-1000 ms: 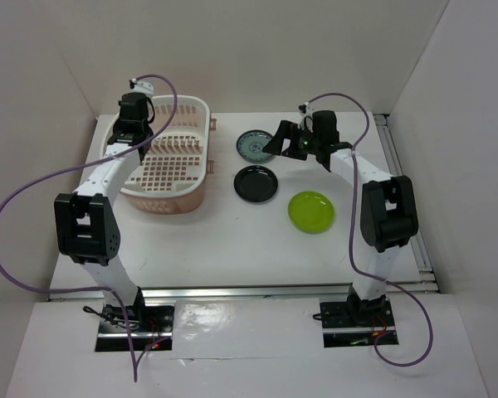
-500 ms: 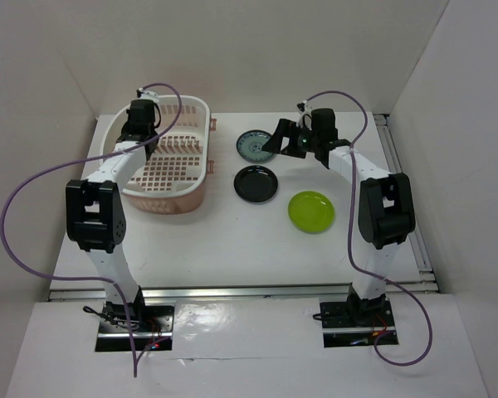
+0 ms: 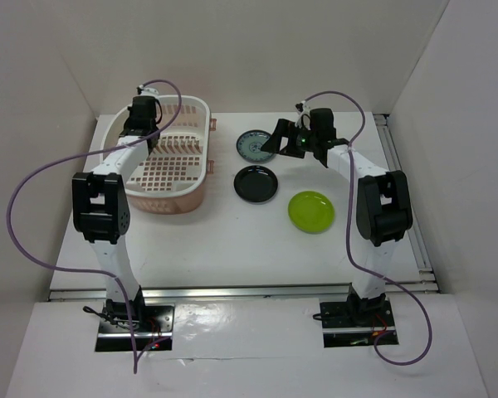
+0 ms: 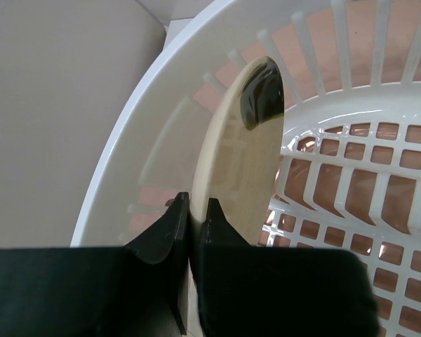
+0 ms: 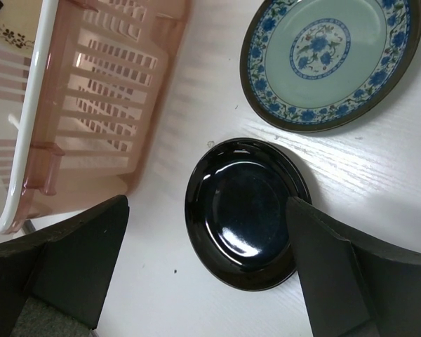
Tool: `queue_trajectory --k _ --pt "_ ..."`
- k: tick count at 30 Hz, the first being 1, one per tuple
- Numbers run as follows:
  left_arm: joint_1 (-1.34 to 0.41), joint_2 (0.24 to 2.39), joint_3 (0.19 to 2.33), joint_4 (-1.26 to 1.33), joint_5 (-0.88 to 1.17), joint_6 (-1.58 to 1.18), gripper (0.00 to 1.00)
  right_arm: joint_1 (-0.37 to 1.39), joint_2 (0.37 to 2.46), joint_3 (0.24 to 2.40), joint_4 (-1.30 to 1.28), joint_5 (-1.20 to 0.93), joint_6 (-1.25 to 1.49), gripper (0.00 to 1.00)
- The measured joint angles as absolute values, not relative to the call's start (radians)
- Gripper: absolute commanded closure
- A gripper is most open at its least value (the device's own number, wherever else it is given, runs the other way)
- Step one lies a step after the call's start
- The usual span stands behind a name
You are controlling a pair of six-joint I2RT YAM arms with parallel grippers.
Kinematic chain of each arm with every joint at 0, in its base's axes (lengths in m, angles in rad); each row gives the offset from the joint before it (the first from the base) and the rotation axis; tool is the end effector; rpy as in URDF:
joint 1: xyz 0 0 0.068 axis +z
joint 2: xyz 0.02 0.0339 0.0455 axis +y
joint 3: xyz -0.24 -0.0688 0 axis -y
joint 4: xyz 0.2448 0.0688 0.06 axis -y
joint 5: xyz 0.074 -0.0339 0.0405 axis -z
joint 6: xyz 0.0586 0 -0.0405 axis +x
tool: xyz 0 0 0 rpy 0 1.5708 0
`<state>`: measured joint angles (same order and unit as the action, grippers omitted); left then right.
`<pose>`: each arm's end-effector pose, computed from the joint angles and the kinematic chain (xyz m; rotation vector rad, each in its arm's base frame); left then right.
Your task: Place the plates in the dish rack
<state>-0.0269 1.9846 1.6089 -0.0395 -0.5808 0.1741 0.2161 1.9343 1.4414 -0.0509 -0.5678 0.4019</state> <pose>0.4795 0.0193 0.2496 -0.1812 1.9655 0.6703 0.4376 0.1283 0.2110 -0.1521 2.1636 0.9619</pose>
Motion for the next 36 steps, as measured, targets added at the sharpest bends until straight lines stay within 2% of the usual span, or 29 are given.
queue_trajectory --k 27,34,36 --pt "0.010 2.069 1.689 -0.121 -0.490 0.070 1.00 0.216 1.952 1.453 -0.052 -0.607 0.402 0.00" --pt "0.019 2.069 1.691 -0.128 -0.479 0.042 0.81 0.216 1.953 1.453 -0.052 -0.617 0.402 0.00" --pt "0.020 2.069 1.696 -0.132 -0.476 0.036 0.70 0.216 1.953 1.453 -0.052 -0.618 0.402 0.00"
